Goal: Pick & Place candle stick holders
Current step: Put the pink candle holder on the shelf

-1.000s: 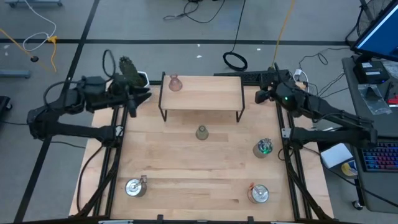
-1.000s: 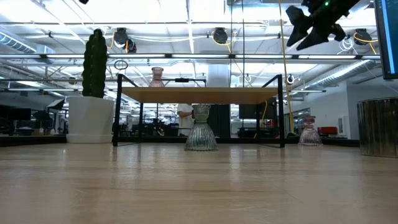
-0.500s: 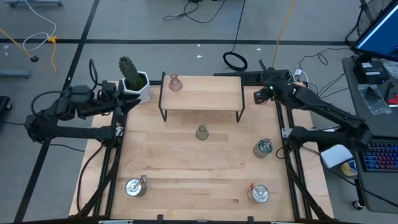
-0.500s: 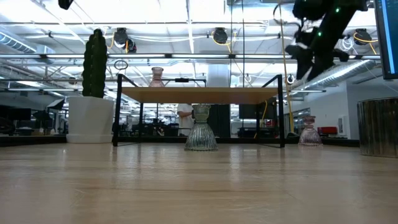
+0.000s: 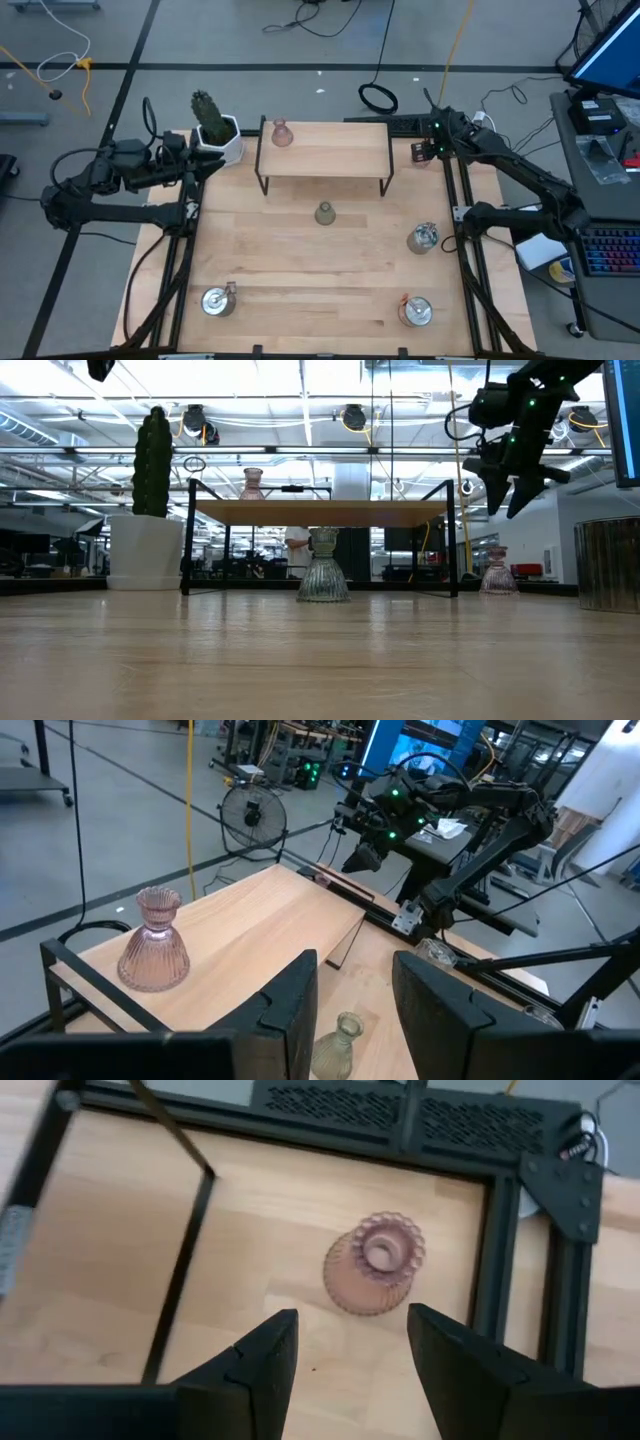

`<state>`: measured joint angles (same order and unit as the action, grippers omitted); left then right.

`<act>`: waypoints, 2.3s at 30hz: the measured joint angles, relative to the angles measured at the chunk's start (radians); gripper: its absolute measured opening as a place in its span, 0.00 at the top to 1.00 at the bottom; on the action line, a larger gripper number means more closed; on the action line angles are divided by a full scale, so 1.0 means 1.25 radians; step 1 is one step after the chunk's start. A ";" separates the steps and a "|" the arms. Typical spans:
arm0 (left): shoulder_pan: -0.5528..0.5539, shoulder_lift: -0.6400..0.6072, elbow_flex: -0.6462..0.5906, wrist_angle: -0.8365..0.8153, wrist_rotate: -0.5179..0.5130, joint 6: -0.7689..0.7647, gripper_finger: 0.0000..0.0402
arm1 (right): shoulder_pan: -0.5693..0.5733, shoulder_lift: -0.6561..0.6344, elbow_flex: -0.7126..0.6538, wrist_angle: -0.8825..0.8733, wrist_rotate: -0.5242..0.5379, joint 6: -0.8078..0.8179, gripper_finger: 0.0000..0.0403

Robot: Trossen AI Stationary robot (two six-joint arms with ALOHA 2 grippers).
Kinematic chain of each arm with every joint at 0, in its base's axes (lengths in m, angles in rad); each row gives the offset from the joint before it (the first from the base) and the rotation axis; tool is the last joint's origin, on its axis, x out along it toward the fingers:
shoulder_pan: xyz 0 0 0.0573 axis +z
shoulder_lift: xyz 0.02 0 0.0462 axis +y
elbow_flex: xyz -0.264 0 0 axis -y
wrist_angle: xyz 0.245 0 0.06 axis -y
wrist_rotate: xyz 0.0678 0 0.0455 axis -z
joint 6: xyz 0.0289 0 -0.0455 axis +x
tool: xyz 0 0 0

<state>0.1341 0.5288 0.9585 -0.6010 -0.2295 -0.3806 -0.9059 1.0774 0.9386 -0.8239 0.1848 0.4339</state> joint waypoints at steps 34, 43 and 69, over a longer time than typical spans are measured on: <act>0.000 0.001 0.000 -0.002 0.016 0.004 0.67 | -0.061 0.118 0.000 0.058 0.019 0.215 0.55; 0.000 0.001 0.000 -0.002 0.016 0.016 0.67 | -0.061 0.138 0.000 0.075 0.059 0.270 0.55; 0.000 0.001 0.000 -0.043 0.082 0.030 0.67 | -0.059 0.162 0.000 0.070 0.076 0.300 0.71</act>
<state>0.1337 0.5297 0.9585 -0.6548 -0.1274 -0.3426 -0.9802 1.2797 0.9386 -0.7361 0.2797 0.8085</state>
